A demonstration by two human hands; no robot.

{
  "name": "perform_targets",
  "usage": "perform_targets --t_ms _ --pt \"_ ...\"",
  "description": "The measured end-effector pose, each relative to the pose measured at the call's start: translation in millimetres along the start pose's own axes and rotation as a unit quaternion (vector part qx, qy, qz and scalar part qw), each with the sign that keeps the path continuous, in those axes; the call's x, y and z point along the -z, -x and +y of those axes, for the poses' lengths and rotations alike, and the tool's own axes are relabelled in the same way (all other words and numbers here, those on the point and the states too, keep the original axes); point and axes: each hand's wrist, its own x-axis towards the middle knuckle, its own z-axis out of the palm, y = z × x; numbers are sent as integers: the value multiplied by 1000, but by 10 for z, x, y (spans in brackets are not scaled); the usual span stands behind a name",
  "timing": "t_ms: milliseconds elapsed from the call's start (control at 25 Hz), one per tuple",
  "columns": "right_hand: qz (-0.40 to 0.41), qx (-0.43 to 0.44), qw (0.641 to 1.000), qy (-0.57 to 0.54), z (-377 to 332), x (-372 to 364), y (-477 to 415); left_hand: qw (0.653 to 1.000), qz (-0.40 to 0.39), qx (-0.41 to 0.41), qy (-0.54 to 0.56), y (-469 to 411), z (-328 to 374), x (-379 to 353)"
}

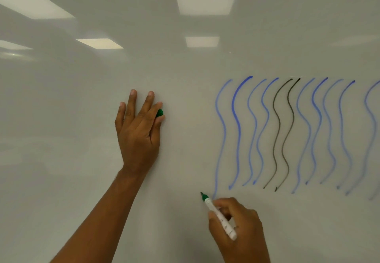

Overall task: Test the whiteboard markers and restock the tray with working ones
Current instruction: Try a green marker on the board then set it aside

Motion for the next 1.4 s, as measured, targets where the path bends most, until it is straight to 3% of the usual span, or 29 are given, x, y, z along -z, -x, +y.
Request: perform_targets --t_ms 120,200,320,400,440,560,600,720,880,1040,1400 --pt "24 -53 993 -103 -17 196 99 999 -20 -3 46 133 212 123" --pt "30 -67 988 -135 -37 359 156 991 -25 38 128 336 526 215" --pt "41 -70 980 -183 -55 575 265 933 -38 177 311 645 1145 393" --pt "54 -79 976 -195 -42 739 335 852 -48 325 407 821 1537 475" --pt "60 -81 975 -199 -33 814 371 789 -50 408 457 889 1688 503" --pt "58 -83 974 -201 11 998 509 552 -66 587 589 1027 2061 575" --pt "56 -83 975 -198 28 1043 549 500 -72 617 603 1068 2163 592" --pt "44 -79 980 -179 100 1163 644 416 -89 664 615 1203 2470 601" --pt "23 -96 983 -153 276 1325 732 358 -106 693 616 1332 2817 581" --pt "13 -110 986 -122 446 1476 802 332 -128 702 617 1420 3081 559" --pt "-22 -161 982 -101 591 1727 937 377 -161 698 586 1612 3441 577"
